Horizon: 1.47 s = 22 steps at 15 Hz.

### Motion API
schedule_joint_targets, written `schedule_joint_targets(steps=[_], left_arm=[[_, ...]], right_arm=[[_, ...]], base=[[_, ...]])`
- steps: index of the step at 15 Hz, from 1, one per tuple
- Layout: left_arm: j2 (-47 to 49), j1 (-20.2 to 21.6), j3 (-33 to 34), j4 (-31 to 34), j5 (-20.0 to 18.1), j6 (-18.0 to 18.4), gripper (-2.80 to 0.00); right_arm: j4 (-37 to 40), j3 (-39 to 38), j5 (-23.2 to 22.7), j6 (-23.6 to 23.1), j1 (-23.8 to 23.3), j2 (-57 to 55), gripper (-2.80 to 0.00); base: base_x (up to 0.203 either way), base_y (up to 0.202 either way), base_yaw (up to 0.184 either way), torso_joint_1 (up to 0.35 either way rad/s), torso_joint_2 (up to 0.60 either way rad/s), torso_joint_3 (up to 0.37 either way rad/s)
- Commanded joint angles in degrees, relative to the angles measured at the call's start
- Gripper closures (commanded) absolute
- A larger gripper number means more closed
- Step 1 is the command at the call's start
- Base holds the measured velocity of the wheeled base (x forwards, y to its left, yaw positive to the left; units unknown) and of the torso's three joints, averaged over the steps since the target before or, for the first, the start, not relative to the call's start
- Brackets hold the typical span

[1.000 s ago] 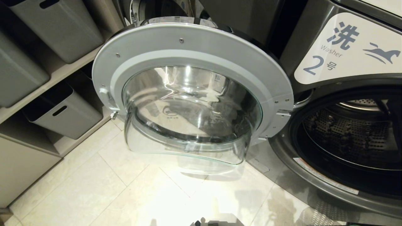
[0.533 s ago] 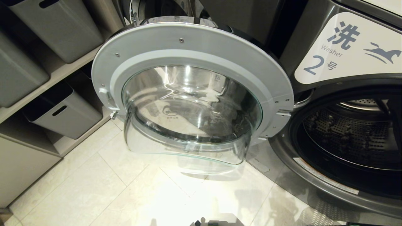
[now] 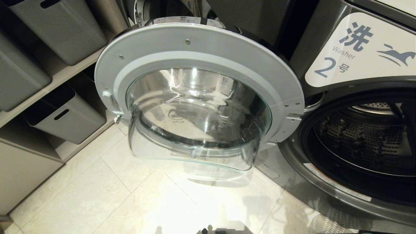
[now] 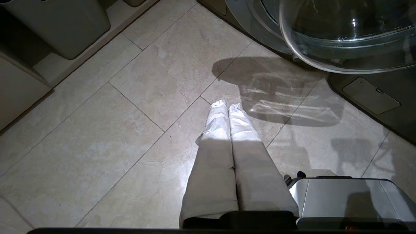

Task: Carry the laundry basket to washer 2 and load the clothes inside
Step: Place the clothes into the washing machine

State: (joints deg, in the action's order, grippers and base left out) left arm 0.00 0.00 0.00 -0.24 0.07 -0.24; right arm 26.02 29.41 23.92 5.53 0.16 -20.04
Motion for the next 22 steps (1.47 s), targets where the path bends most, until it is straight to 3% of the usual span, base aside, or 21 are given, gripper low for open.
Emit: schedule_joint_targets(steps=[1, 6, 12, 16, 22], left_arm=[[0.0, 0.0, 0.09, -0.1, 0.01, -0.02, 0.0], [0.01, 0.0, 0.09, -0.03, 0.01, -0.02, 0.0], [0.0, 0.0, 0.09, -0.02, 0.01, -0.02, 0.0], [0.09, 0.0, 0.07, -0.03, 0.01, -0.02, 0.0], [0.0, 0.0, 0.09, -0.02, 0.02, -0.02, 0.0]], right_arm=[[0.54, -2.21, 0.11, 0.01, 0.02, -3.51, 0.0], [0.68, -9.09, -4.04, 1.22, 0.04, -4.46, 0.0], [1.56, -14.68, -12.38, 12.88, -0.32, -12.88, 0.0], [-1.71, -15.59, -17.55, 13.04, -10.41, -19.71, 0.0], [-9.4, -15.01, -19.85, 13.25, -22.37, -32.17, 0.0]], base=[[0.0, 0.0, 0.0, 0.0, 0.0, 0.0], [0.0, 0.0, 0.0, 0.0, 0.0, 0.0], [0.0, 0.0, 0.0, 0.0, 0.0, 0.0], [0.0, 0.0, 0.0, 0.0, 0.0, 0.0], [0.0, 0.0, 0.0, 0.0, 0.0, 0.0]])
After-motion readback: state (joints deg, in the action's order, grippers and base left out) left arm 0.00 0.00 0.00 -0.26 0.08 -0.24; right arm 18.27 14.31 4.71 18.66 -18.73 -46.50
